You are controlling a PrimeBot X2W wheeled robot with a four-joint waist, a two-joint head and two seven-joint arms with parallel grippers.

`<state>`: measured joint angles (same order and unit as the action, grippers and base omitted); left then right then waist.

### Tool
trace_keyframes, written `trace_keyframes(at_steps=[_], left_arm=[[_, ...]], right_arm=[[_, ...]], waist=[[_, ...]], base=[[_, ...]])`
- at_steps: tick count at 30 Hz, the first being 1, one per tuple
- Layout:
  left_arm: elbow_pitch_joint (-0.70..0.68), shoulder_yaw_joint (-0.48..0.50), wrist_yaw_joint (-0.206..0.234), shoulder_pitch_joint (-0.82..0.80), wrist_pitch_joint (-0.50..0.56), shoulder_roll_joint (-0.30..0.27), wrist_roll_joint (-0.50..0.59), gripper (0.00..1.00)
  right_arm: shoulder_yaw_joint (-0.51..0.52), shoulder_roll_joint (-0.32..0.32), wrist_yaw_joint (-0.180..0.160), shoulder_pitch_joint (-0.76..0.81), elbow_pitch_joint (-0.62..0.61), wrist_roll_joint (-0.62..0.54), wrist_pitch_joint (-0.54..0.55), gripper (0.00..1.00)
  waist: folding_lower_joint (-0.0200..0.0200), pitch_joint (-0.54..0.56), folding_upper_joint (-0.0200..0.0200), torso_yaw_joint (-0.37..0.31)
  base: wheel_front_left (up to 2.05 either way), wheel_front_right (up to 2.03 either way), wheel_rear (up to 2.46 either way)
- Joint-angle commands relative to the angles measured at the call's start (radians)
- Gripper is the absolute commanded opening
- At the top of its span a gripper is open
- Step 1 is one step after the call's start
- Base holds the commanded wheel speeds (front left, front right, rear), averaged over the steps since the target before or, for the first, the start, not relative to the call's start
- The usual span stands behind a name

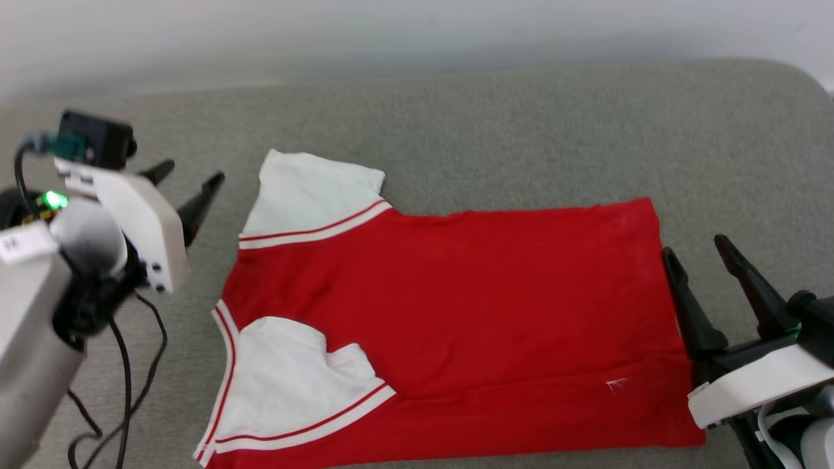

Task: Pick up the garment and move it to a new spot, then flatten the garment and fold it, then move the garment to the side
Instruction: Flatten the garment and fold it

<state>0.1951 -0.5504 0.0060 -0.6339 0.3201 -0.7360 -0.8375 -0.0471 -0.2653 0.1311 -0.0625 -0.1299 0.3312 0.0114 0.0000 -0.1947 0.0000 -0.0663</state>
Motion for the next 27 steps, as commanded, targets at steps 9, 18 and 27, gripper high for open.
trace_keyframes(at_steps=[9,18,27], left_arm=[[0.154,-0.049,-0.063,-0.322,0.379,0.014,-0.065,1.0],[0.225,-0.097,-0.059,-0.501,0.594,0.019,-0.045,1.0],[0.305,-0.195,-0.09,-0.471,0.66,0.025,0.003,0.24]], right_arm=[[-0.04,0.028,-0.001,-0.073,-0.046,-0.015,-0.016,1.0],[-0.05,0.019,-0.001,-0.135,-0.029,-0.007,-0.045,1.0],[-0.057,0.005,-0.001,-0.181,-0.001,0.004,-0.063,1.0]], waist=[[0.0,-0.227,0.0,-0.104],[0.0,-0.353,0.0,-0.143],[0.0,-0.386,0.0,-0.147]], base=[[0.0,0.0,0.0],[0.0,0.0,0.0],[0.0,0.0,0.0]])
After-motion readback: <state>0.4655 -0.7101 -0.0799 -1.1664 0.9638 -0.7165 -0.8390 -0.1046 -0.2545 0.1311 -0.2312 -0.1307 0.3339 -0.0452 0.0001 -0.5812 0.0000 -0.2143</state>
